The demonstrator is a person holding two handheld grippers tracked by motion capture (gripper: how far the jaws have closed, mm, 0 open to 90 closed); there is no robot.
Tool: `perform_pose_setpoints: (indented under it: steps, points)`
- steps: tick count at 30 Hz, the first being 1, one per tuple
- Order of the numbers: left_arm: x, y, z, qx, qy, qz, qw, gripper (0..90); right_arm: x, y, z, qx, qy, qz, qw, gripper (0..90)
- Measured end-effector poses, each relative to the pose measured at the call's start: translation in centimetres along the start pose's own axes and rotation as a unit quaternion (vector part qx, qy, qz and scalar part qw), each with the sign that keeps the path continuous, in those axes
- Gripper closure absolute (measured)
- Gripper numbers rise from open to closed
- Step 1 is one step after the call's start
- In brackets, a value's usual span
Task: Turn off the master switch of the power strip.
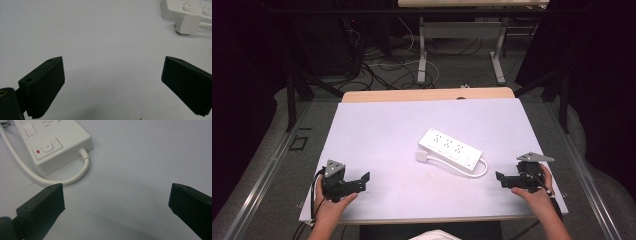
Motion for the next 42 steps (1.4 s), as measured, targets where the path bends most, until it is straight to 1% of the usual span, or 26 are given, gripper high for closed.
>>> perform_pose_setpoints:
  steps: [5,6,7,8,9,12,13,14,15,20,23,26,28,33,34,35,39,41,42]
  points:
    - [0.0,0.0,-0.1,-0.003,-0.003,-0.001,1.0,4.9,0.5,0.0,0.5,0.003,0.01,0.01,0.9999,0.2]
    - [0.0,0.1,-0.2,-0.003,-0.001,-0.002,1.0,4.9,0.5,0.1,0.6,0.004,0.008,0.014,0.9999,0.3]
    - [0.0,0.1,-0.2,-0.004,-0.001,0.0,1.0,4.9,0.5,0.1,0.7,0.004,0.012,0.018,0.9998,0.4]
    - [0.1,0.2,-0.2,-0.004,0.001,-0.002,1.0,4.9,0.6,0.0,0.8,0.004,0.01,0.02,0.9997,0.4]
    - [0.1,0.2,-0.1,-0.004,-0.001,-0.005,1.0,4.9,0.6,0.0,0.8,0.006,0.011,0.024,0.9996,0.4]
    - [0.0,0.3,0.0,-0.002,0.004,-0.007,1.0,4.9,0.8,0.0,0.9,0.008,0.014,0.027,0.9995,0.4]
    - [0.1,0.3,0.0,-0.001,0.005,-0.006,1.0,4.9,0.8,0.1,0.9,0.011,0.019,0.027,0.9994,0.4]
    - [0.1,0.3,0.1,0.0,0.006,-0.007,1.0,4.9,0.9,0.1,1.0,0.012,0.018,0.027,0.9994,0.5]
    - [0.1,0.3,0.1,0.001,0.007,-0.01,0.9999,4.9,0.9,0.1,1.0,0.009,0.025,0.026,0.9993,0.6]
    - [0.1,0.3,0.1,0.003,0.006,-0.009,0.9999,4.9,1.1,0.4,1.1,0.01,0.028,0.025,0.9992,0.9]
    - [0.1,0.3,0.0,0.002,0.005,-0.007,1.0,4.9,1.2,0.6,1.1,0.014,0.023,0.023,0.9994,0.9]
    - [0.1,0.4,0.1,0.001,0.005,-0.009,0.9999,4.9,1.2,0.8,1.0,0.012,0.024,0.021,0.9994,1.1]
    - [0.1,0.4,0.1,0.001,0.005,-0.01,0.9999,4.9,1.3,0.9,1.0,0.012,0.018,0.021,0.9995,1.1]
    - [0.0,0.4,0.1,0.001,0.004,-0.007,1.0,4.9,1.4,1.0,0.9,0.013,0.026,0.019,0.9994,1.2]
    - [0.0,0.4,0.1,0.001,0.004,-0.007,1.0,4.9,1.4,1.0,0.9,0.011,0.02,0.018,0.9996,1.2]
    - [0.0,0.4,0.0,0.001,0.004,-0.007,1.0,4.9,1.4,1.0,0.9,0.011,0.019,0.017,0.9996,1.2]
    - [0.0,0.4,0.0,0.002,0.005,-0.006,1.0,4.9,1.4,1.0,0.9,0.013,0.025,0.02,0.9994,1.3]
    - [0.0,0.5,0.1,0.002,0.002,-0.006,1.0,4.9,1.4,1.0,0.9,0.015,0.026,0.02,0.9994,1.3]
    - [-0.1,0.5,0.1,0.002,0.002,-0.007,1.0,4.9,1.4,1.0,1.0,0.013,0.021,0.019,0.9995,1.3]
Point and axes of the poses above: each handheld gripper's, and its own axes: y roughly forward along the jaws, x roughly out of its underside, z roughly to its right, the point moved 1 cm from there along y, roughly forward along the jaws, and after that the axes turned 1 degree about -x, right-handed, at the moved point
